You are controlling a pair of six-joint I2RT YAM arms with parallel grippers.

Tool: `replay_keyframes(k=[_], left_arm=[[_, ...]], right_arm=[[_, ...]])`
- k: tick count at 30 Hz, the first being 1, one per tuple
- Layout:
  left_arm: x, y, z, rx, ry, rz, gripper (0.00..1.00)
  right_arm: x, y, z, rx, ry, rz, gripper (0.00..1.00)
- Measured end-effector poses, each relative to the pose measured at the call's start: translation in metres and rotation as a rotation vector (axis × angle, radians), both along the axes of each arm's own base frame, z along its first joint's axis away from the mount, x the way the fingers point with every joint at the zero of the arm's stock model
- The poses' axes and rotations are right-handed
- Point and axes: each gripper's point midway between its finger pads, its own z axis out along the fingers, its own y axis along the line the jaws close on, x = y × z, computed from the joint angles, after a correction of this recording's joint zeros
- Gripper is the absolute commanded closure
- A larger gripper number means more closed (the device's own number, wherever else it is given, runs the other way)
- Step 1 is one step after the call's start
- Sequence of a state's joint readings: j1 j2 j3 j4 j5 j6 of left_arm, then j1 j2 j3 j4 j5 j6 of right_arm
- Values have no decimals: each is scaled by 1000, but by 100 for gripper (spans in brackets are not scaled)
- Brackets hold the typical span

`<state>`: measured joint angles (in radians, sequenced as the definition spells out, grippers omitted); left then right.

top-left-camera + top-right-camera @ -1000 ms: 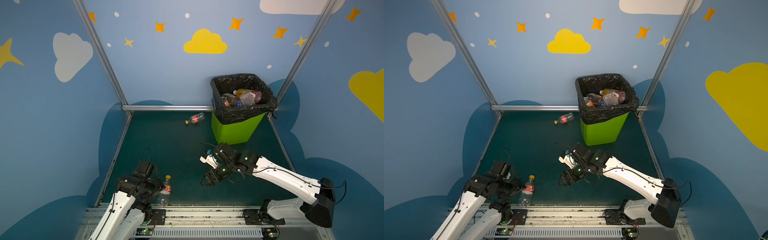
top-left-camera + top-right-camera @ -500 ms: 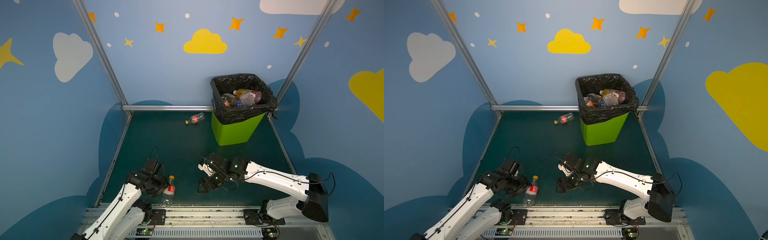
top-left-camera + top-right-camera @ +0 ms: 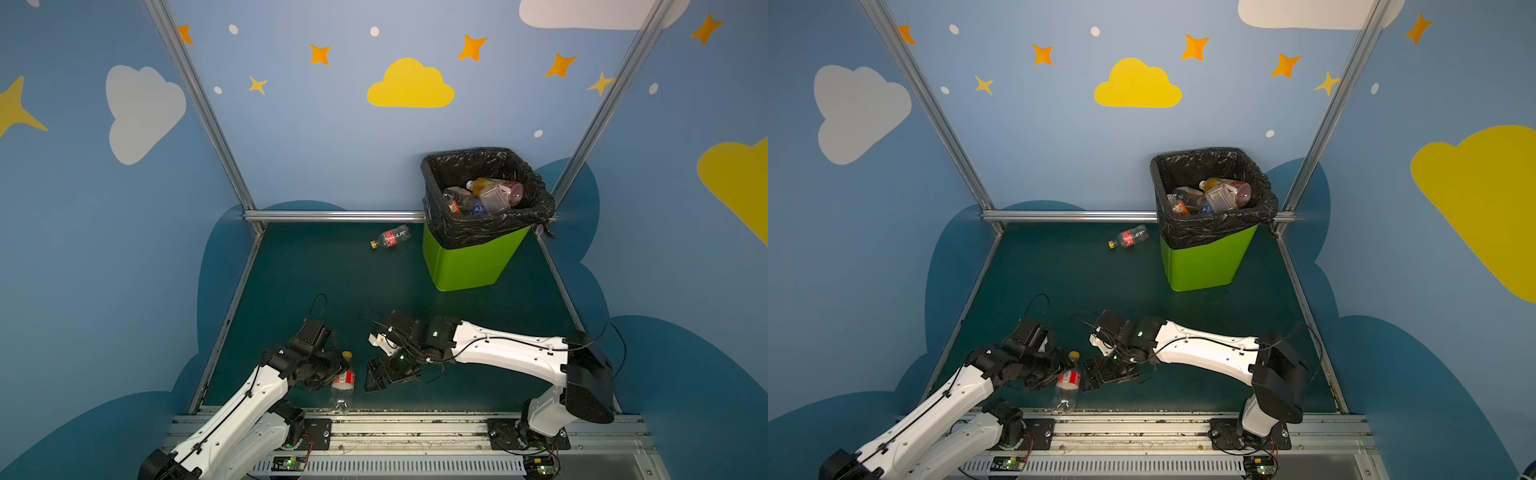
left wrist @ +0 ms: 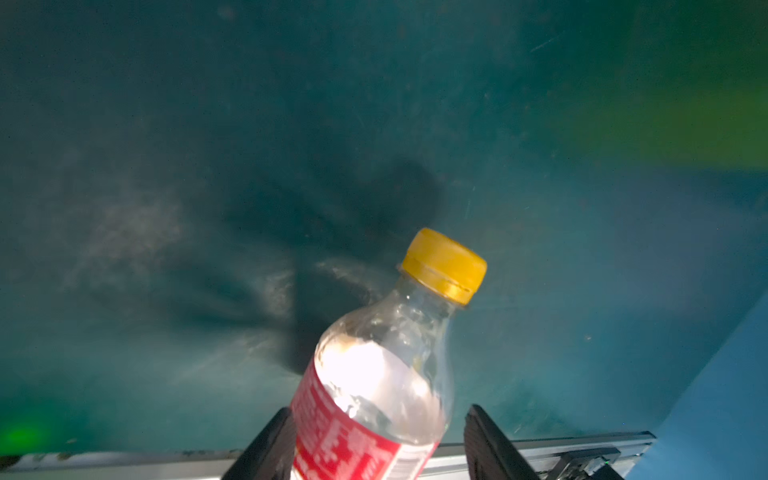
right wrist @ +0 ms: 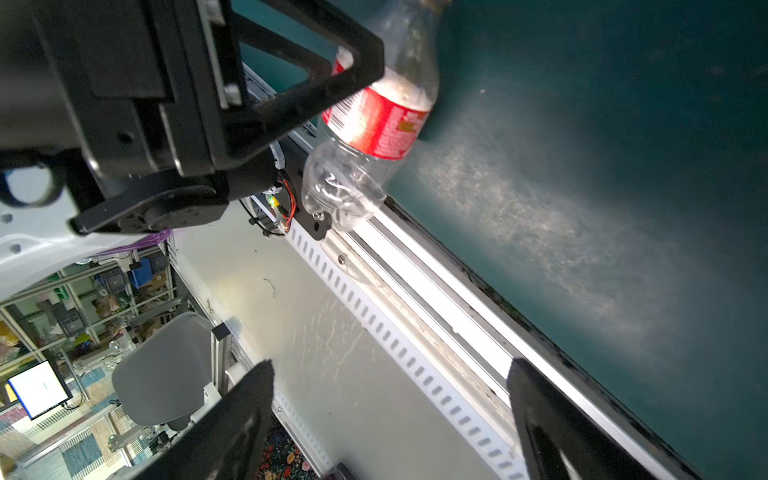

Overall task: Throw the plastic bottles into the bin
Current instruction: 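Pass the red-label bottle from the left gripper to the right gripper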

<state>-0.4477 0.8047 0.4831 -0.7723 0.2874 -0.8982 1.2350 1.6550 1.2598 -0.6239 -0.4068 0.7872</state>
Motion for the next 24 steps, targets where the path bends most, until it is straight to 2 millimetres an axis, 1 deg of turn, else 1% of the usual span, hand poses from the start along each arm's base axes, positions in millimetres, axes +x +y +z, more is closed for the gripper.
replay_keyframes(k=[3,7,11,14,17,20,22,24], left_arm=[[-2,-3,-7,-49,-13,35,35],[3,-8,-7,-100,-45,78,35],[14,-13,1,-131,-85,97,34],[22,-16,15,-137,-125,99,34],[34,-15,48,-129,-197,88,33],[43,-11,94,-108,-299,71,31],[46,-5,127,-86,-366,61,28],[46,2,155,-61,-422,54,25]], right_arm=[[-2,5,-8,-24,13,-2,11],[-3,1,-17,-66,20,-12,10],[-2,1,-20,-86,18,-20,9],[-2,2,-23,-100,16,-23,9],[3,8,-26,-125,0,-18,9],[10,20,-30,-143,-18,-5,7],[13,28,-33,-153,-25,5,7],[16,35,-37,-166,-28,16,7]])
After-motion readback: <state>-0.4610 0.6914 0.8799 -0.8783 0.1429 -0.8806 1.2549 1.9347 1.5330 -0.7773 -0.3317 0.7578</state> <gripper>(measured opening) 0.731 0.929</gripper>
